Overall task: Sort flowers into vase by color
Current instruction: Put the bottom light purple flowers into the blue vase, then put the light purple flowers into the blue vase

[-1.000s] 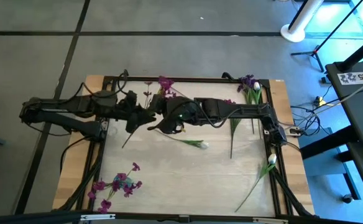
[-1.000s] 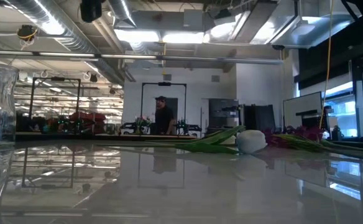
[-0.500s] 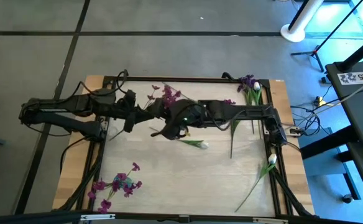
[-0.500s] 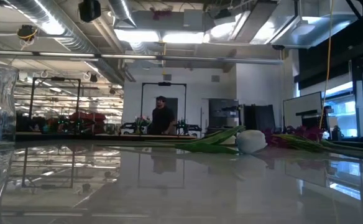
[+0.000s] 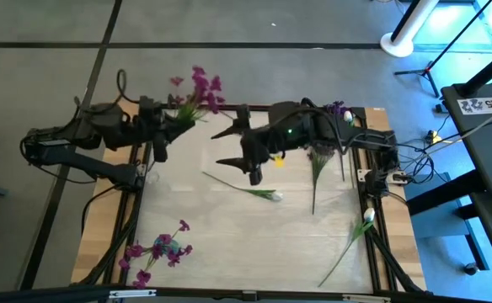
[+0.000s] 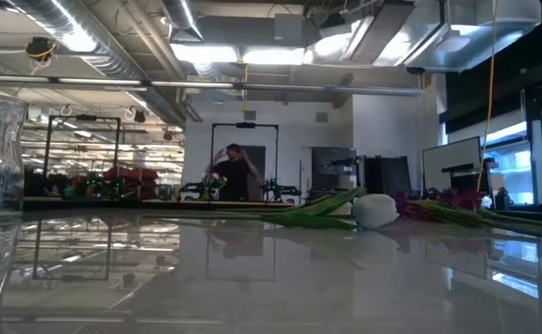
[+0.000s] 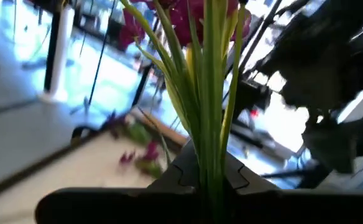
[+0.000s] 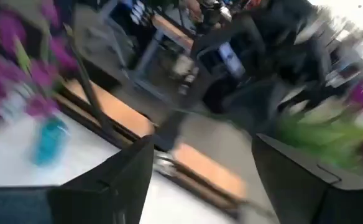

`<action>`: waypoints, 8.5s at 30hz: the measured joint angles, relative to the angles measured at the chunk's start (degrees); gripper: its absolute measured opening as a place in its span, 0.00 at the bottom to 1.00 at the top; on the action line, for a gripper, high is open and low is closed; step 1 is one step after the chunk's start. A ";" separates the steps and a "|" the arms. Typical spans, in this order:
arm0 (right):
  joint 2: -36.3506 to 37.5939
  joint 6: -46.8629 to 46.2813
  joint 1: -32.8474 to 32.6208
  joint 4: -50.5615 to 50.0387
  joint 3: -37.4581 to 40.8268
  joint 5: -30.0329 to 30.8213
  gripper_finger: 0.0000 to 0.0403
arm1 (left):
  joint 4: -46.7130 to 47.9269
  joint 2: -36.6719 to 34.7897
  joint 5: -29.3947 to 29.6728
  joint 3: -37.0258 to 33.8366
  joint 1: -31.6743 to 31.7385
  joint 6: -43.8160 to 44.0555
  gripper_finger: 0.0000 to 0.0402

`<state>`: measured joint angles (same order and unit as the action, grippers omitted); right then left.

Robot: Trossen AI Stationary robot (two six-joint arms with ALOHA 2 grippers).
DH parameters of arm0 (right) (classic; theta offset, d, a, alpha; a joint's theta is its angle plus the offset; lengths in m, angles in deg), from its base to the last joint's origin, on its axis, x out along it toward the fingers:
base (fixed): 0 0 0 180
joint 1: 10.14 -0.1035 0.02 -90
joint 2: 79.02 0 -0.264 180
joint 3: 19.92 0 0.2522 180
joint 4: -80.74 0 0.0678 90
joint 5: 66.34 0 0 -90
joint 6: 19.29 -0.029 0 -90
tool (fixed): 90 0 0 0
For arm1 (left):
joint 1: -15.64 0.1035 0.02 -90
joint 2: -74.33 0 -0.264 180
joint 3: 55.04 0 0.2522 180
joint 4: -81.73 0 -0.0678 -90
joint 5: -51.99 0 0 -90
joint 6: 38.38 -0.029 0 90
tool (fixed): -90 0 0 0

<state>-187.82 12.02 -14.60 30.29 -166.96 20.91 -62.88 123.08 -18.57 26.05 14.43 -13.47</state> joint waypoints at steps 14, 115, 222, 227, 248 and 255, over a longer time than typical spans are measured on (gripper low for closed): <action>0.63 -38.47 2.60 16.54 0.05 7.18 0.52 | -21.83 6.53 -8.86 -0.02 -1.45 -14.75 0.01; -1.55 -48.59 -22.92 10.08 0.07 59.07 0.66 | -9.49 -21.99 2.47 -31.28 -55.85 -8.57 0.02; -1.55 -52.08 -20.89 0.45 0.04 57.52 0.66 | -44.98 -6.99 18.35 -54.30 -45.24 -17.65 0.37; -1.55 -53.45 -20.38 -1.66 0.04 54.42 0.66 | -33.55 -7.29 17.91 -51.08 -45.24 -9.42 0.42; -1.53 -74.23 -19.38 -22.45 0.04 49.08 0.66 | 5.85 -11.02 8.83 -35.71 -45.13 16.83 0.51; -1.53 -85.42 -19.38 -35.32 0.04 46.75 0.66 | 16.93 -11.02 7.65 -30.95 -43.77 22.84 0.51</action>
<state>-189.35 -73.40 -33.98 -5.03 -166.91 67.66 -45.95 112.06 -10.92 -4.90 -29.34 9.37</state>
